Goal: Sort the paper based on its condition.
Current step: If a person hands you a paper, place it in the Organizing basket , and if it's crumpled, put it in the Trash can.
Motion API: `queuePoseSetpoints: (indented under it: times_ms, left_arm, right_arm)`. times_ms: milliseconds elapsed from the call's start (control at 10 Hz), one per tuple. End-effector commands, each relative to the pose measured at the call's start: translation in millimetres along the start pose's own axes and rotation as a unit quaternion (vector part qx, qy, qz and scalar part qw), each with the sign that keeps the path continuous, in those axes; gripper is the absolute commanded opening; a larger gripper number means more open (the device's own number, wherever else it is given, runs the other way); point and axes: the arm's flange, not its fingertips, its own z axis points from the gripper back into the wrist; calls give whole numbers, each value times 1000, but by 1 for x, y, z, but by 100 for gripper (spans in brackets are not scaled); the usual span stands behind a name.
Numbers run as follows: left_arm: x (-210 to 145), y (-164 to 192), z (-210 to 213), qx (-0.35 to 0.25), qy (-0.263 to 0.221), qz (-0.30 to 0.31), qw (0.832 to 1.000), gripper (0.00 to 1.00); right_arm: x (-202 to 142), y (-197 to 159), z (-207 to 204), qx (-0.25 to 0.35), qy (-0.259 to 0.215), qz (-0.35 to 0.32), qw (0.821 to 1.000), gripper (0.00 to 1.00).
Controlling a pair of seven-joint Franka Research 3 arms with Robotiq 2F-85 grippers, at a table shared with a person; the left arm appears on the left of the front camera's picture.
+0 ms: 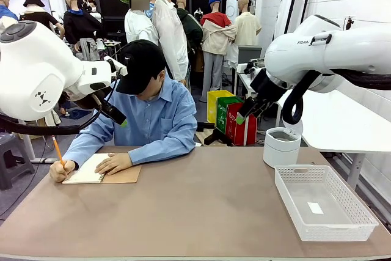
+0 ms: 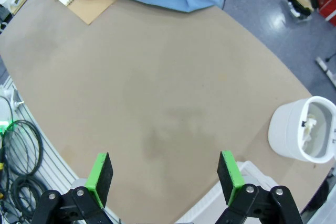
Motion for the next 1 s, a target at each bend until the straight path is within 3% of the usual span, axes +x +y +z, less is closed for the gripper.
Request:
queuePoseSetpoints:
  times_ms: [0,900]
  left_arm:
    - [0,0,0,1,0,-2,1000,100]
    - [0,0,0,1,0,-2,1000,100]
  right_arm:
    - [0,0,0,0,3,0,1000,100]
    - [0,0,0,0,3,0,1000,100]
